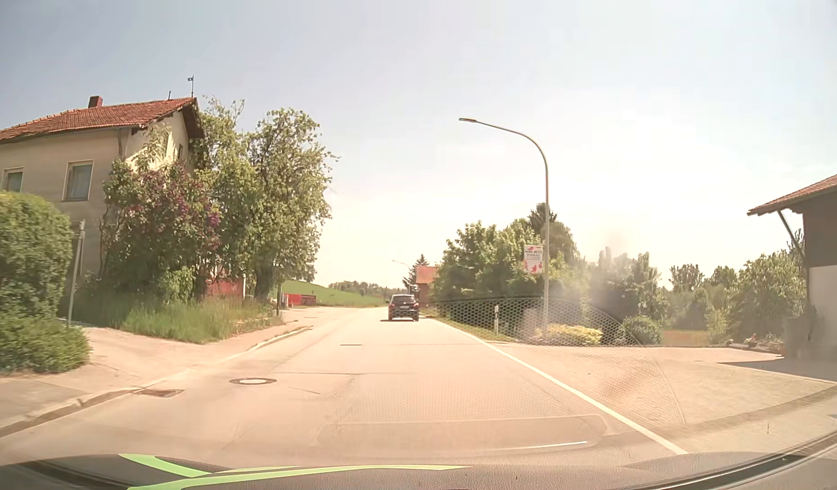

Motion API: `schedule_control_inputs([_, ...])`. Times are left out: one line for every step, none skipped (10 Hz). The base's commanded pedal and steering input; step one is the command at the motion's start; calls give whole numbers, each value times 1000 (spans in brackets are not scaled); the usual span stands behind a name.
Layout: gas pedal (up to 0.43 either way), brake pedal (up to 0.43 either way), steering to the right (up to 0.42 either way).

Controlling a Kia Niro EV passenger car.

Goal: Follow the waypoints while adhering to traffic rules and regulations

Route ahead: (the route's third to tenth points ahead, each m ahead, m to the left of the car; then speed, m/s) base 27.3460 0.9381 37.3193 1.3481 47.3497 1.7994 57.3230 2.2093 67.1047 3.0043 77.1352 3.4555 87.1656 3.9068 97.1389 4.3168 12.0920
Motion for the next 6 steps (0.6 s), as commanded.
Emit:
schedule_control_inputs([358, 0, -4])
schedule_control_inputs([358, 0, -4])
schedule_control_inputs([358, 0, -4])
schedule_control_inputs([358, 0, -5])
schedule_control_inputs([358, 0, -5])
schedule_control_inputs([358, 0, -5])
